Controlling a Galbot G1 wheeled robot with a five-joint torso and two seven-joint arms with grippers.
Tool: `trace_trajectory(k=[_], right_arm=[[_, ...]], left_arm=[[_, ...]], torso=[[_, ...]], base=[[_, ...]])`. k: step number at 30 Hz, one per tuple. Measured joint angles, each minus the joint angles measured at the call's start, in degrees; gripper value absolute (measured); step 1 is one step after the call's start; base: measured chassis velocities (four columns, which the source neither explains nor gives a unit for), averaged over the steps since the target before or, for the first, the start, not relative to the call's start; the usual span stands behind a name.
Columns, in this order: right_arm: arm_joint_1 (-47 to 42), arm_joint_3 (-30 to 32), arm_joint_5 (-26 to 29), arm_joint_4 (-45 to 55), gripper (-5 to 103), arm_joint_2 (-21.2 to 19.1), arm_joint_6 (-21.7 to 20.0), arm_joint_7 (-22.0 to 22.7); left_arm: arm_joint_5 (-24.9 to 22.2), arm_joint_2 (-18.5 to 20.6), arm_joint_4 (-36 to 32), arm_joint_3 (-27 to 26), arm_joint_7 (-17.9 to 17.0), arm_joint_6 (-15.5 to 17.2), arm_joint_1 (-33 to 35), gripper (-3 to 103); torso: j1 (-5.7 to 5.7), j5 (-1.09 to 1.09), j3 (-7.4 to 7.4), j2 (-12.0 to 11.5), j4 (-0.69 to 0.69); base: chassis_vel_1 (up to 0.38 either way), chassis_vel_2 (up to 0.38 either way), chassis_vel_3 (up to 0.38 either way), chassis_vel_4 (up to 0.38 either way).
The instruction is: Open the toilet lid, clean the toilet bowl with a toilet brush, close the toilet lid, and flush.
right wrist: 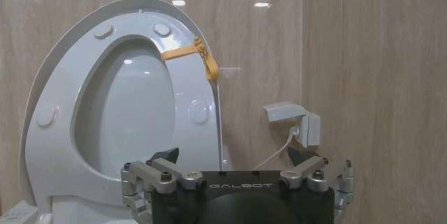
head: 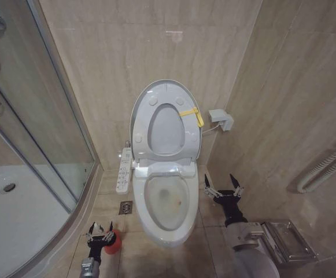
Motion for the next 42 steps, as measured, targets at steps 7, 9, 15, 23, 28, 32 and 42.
trace_trajectory(k=[7,9,15,23,28,32,42], right_arm=[[0.0,0.0,0.0,0.0,100,0.0,0.0,0.0],[0.0,0.0,0.0,0.0,100,0.0,0.0,0.0],[0.0,0.0,0.0,0.0,100,0.0,0.0,0.0],[0.0,0.0,0.0,0.0,100,0.0,0.0,0.0],[0.0,0.0,0.0,0.0,100,0.0,0.0,0.0],[0.0,0.0,0.0,0.0,100,0.0,0.0,0.0],[0.0,0.0,0.0,0.0,100,0.0,0.0,0.0]], left_arm=[[0.32,-0.16,0.17,-0.69,1.67,-0.95,0.02,67],[0.41,-0.05,0.14,-0.87,1.77,-1.06,0.04,67],[0.66,0.15,-0.03,-1.16,1.82,-1.3,0.14,40],[1.69,0.29,-2.67,-1.66,1.86,-2.11,1.0,20],[2.21,0.56,-7.05,-1.56,1.67,-2.13,2.32,20],[2.18,0.72,-10.29,-1.29,1.23,-2.12,3.3,20],[1.89,2.25,-26.27,-0.87,-0.14,-2.01,11.1,20]], torso=[[0.0,0.0,0.0,0.0,0.0],[0.0,0.0,0.0,0.0,0.0],[0.0,0.0,0.0,0.0,0.0],[0.0,0.0,0.0,0.0,0.0],[0.0,0.0,0.0,0.0,0.0],[0.0,0.0,0.0,0.0,0.0],[0.0,-0.01,0.0,0.0,0.0]], base=[[0.0,0.0,0.0,0.0],[0.0,0.0,0.0,0.0],[0.0,0.0,0.0,0.0],[0.0,0.0,0.0,0.0],[0.0,0.0,0.0,0.0],[0.0,0.0,0.0,0.0],[0.0,0.0,0.0,0.0]])
